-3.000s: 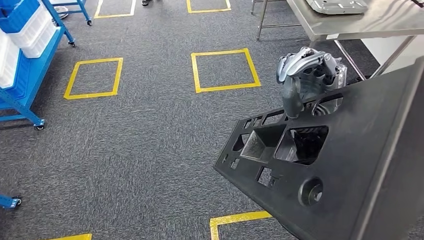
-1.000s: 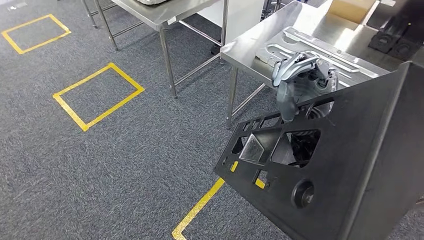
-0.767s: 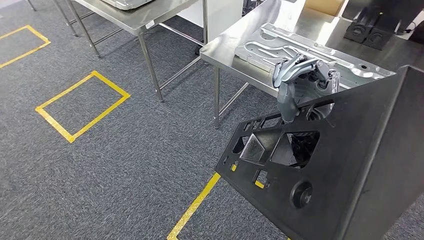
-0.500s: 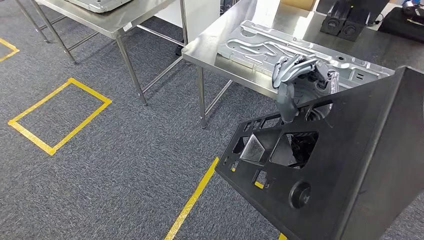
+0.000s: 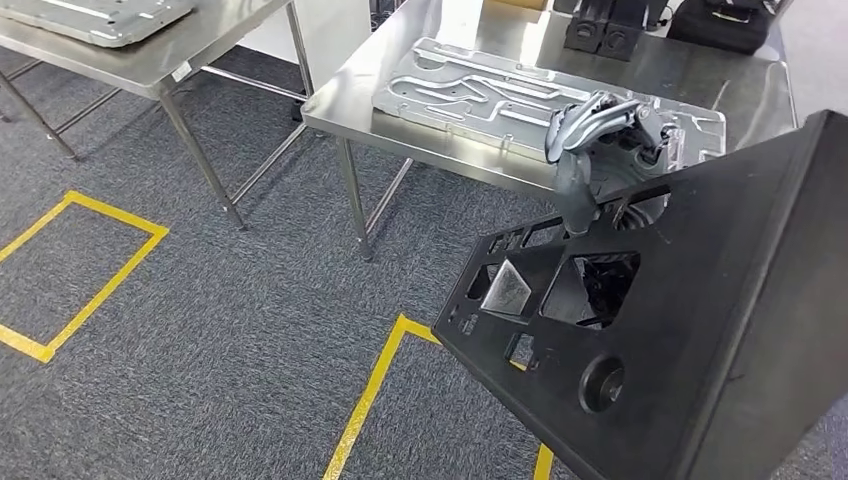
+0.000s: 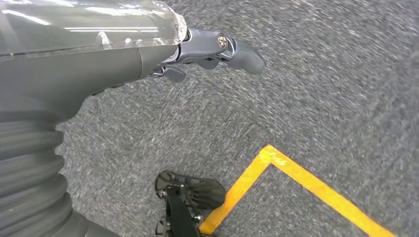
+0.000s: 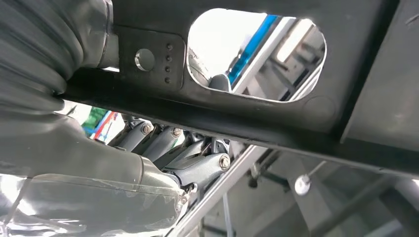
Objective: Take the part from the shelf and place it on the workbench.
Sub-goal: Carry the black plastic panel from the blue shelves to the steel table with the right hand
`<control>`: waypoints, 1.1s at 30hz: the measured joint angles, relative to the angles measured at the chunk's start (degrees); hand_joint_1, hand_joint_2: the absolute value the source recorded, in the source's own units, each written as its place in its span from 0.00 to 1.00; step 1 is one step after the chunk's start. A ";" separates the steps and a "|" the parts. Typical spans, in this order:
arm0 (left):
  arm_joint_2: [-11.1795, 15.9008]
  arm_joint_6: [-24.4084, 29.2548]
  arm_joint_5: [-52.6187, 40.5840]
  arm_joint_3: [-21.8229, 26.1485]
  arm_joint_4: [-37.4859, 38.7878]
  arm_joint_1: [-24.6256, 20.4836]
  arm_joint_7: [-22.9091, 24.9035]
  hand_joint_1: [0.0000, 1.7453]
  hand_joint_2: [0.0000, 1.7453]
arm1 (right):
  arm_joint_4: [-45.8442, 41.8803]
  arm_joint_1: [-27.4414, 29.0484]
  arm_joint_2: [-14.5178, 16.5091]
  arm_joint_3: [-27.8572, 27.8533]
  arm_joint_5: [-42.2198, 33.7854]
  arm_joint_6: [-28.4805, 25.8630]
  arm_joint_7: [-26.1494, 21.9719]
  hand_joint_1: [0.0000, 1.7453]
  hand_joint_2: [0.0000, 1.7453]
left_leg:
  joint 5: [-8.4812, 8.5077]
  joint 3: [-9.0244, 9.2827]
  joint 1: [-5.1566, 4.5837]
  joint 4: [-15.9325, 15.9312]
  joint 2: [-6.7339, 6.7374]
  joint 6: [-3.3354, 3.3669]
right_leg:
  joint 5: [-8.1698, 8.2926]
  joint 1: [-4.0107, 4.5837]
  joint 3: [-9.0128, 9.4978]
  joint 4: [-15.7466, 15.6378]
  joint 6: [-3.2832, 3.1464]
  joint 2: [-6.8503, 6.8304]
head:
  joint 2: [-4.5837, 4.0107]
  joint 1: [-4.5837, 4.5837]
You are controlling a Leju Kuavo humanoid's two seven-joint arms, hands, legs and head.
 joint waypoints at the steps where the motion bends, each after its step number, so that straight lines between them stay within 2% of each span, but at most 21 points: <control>1: -0.01 0.05 0.00 0.01 0.00 -0.04 0.01 0.00 1.00 | -0.01 -0.07 -0.03 0.01 0.04 -0.08 0.13 1.00 1.00 | -0.09 0.12 -0.06 -0.04 0.57 -0.32 | 0.11 0.09 -0.14 0.00 -0.31 0.78 | 0.00 0.00; 3: -0.01 0.24 0.00 0.03 0.00 -0.19 0.12 0.00 1.00 | -0.10 -0.18 -0.11 0.02 0.22 -0.24 0.37 1.00 1.00 | -0.61 0.23 0.07 0.19 0.69 -1.01 | 0.30 -0.16 -0.06 -0.27 -0.92 2.10 | 0.00 0.00; 4: -0.02 0.33 -0.03 0.05 0.00 -0.26 0.20 0.00 1.00 | -0.18 -0.33 -0.13 0.03 0.31 -0.30 0.44 1.00 1.00 | -1.47 -0.20 0.19 1.38 -0.38 -1.29 | 0.45 -0.36 0.04 -0.49 -1.26 2.69 | 0.00 -0.01; 7: -0.02 0.46 -0.18 0.09 0.00 -0.07 0.74 0.00 1.00 | -0.32 -0.60 -0.07 0.34 0.69 -0.41 0.66 1.00 1.00 | -6.48 -4.96 0.44 11.50 -4.44 -1.83 | 0.57 -0.55 0.17 -0.69 -1.89 4.61 | 0.00 -0.01; 9: -0.04 0.41 -0.20 0.12 0.00 0.24 1.12 0.00 1.00 | -0.31 -0.50 -0.06 0.70 0.96 -0.49 0.74 1.00 1.00 | -7.61 -7.97 0.45 16.76 -5.01 -1.94 | 0.55 -0.48 0.16 -0.59 -1.95 6.26 | 0.00 0.00; 10: -0.06 0.38 -0.20 0.13 0.00 0.32 1.20 0.00 1.00 | -0.31 -0.47 -0.06 0.81 1.02 -0.50 0.74 1.00 1.00 | -6.46 -8.06 0.45 16.25 -5.08 -1.89 | 0.54 -0.47 0.18 -0.51 -1.94 7.07 | 0.00 0.00; 11: -0.07 0.35 -0.20 0.13 0.00 0.34 1.21 0.00 1.00 | -0.32 -0.46 -0.06 0.89 1.07 -0.50 0.74 1.00 1.00 | -4.34 -7.08 0.46 13.44 -5.31 -1.73 | 0.50 -0.48 0.22 -0.41 -1.88 7.90 | 0.00 0.00; 13: -0.04 0.32 -0.20 0.15 0.01 0.34 1.28 0.00 1.00 | -0.32 -0.48 -0.07 0.95 1.14 -0.51 0.69 1.00 1.00 | -0.16 -3.85 0.55 5.36 -7.54 -1.22 | 0.38 -0.47 0.16 -0.09 -1.59 9.38 | 0.00 0.00; 14: -0.02 0.31 -0.20 0.16 0.01 0.35 1.38 0.00 1.00 | -0.33 -0.45 -0.07 0.99 1.19 -0.52 0.66 1.00 1.00 | 0.97 -2.65 0.57 2.49 -8.75 -0.95 | 0.37 -0.54 0.00 0.05 -1.32 10.08 | 0.00 -0.01; 16: 0.02 0.32 -0.21 0.21 0.02 0.35 1.62 0.00 1.00 | -0.33 -0.33 -0.08 1.08 1.27 -0.61 0.59 1.00 1.00 | 1.17 -2.00 0.47 0.83 -9.95 -0.45 | 0.51 -0.76 -0.41 0.16 -0.61 11.28 | 0.00 -0.01; 18: -0.05 0.33 -0.15 0.30 0.01 0.19 1.75 0.00 1.00 | -0.39 -0.14 -0.10 1.13 1.32 -0.71 0.55 1.00 1.00 | 1.44 -1.76 0.52 0.47 -8.68 0.19 | 0.63 -0.88 -0.57 0.05 0.13 12.10 | 0.00 -0.01; 20: -0.07 0.33 -0.04 0.42 0.00 0.06 1.80 0.00 1.00 | -0.48 -0.20 -0.15 1.13 1.38 -0.79 0.52 1.00 1.00 | 1.78 -1.36 0.79 -0.23 -7.21 0.98 | -0.94 -0.61 -1.70 2.37 0.76 9.54 | 0.00 0.01; 22: -0.03 0.31 0.01 0.50 0.00 0.19 1.85 0.00 1.00 | -0.49 -0.23 -0.17 1.19 1.40 -0.85 0.49 1.00 1.00 | 1.82 -1.18 0.75 -0.54 -5.73 1.44 | -4.45 -0.62 -4.93 9.01 1.19 5.75 | 0.00 0.02; 24: -0.03 0.29 0.00 0.51 0.00 0.36 1.87 0.00 1.00 | -0.46 0.00 -0.17 1.30 1.40 -0.89 0.49 1.00 1.00 | 1.70 -1.18 0.67 -0.49 -4.24 1.50 | -6.65 -1.01 -8.18 15.44 1.58 4.59 | 0.00 0.02; 25: -0.04 0.28 0.00 0.52 0.00 0.38 1.87 0.00 1.00 | -0.45 0.10 -0.18 1.34 1.40 -0.89 0.50 1.00 1.00 | 1.62 -1.14 0.65 -0.47 -3.51 1.45 | -6.40 -1.18 -8.61 16.23 1.74 4.36 | 0.00 0.02; 26: -0.07 0.28 0.00 0.52 0.00 0.38 1.88 0.00 1.00 | -0.45 0.13 -0.19 1.36 1.40 -0.90 0.50 1.00 1.00 | 1.51 -1.06 0.66 -0.43 -2.81 1.35 | -5.20 -1.31 -7.84 14.77 1.85 4.12 | 0.00 0.02; 27: -0.09 0.27 0.00 0.53 0.00 0.36 1.91 0.00 1.00 | -0.45 0.12 -0.20 1.38 1.40 -0.91 0.50 1.00 1.00 | 1.35 -0.91 0.66 -0.38 -2.15 1.19 | -3.29 -1.36 -5.85 11.07 1.85 3.49 | 0.00 0.02; 29: -0.13 0.20 0.00 0.56 0.00 0.31 2.08 0.00 1.00 | -0.46 0.10 -0.20 1.42 1.40 -0.93 0.49 1.00 1.00 | 0.93 -0.54 0.47 -0.21 -0.99 0.72 | -0.33 -1.15 -1.51 2.95 1.46 1.17 | 0.00 0.02; 30: -0.12 0.14 0.00 0.58 0.00 0.28 2.19 0.00 1.00 | -0.46 0.09 -0.20 1.44 1.40 -0.96 0.48 1.00 1.00 | 0.72 -0.38 0.35 -0.15 -0.50 0.39 | 0.37 -0.95 -0.20 0.49 1.12 0.42 | 0.00 0.02; 31: -0.11 0.03 0.00 0.59 0.00 0.27 2.27 0.00 1.00 | -0.46 0.10 -0.22 1.45 1.40 -0.99 0.45 1.00 1.00 | 0.56 -0.25 0.20 -0.11 -0.04 0.06 | 0.41 -0.74 0.16 -0.36 0.77 0.22 | 0.00 0.02; 33: -0.10 -0.17 0.00 0.60 0.00 0.18 2.36 0.00 1.00 | -0.51 0.19 -0.31 1.45 1.41 -1.07 0.38 1.00 1.00 | 0.35 0.05 0.17 -0.22 0.94 -0.62 | 0.51 -0.61 0.00 -0.36 0.08 1.55 | 0.00 0.02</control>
